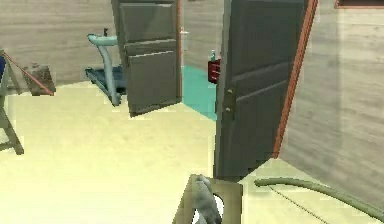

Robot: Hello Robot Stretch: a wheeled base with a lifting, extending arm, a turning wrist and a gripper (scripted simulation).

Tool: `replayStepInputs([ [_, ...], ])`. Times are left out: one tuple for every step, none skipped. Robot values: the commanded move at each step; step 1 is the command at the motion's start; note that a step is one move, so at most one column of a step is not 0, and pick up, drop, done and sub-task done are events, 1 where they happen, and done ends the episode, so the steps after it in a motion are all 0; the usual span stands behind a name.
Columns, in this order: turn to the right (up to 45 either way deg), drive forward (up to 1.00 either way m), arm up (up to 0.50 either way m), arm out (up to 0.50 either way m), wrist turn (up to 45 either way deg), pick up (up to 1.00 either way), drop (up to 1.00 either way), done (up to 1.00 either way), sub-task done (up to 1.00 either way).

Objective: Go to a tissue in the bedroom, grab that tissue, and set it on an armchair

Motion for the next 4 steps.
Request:
replayStepInputs([
  [45.0,0.0,0.0,0.0,0.0,0.0,0.0,0.0,0.0],
  [24.0,0.0,0.0,0.0,0.0,0.0,0.0,0.0,0.0],
  [-45.0,0.0,0.0,0.0,0.0,0.0,0.0,0.0,0.0],
  [-45.0,0.0,0.0,0.0,0.0,0.0,0.0,0.0,0.0],
])
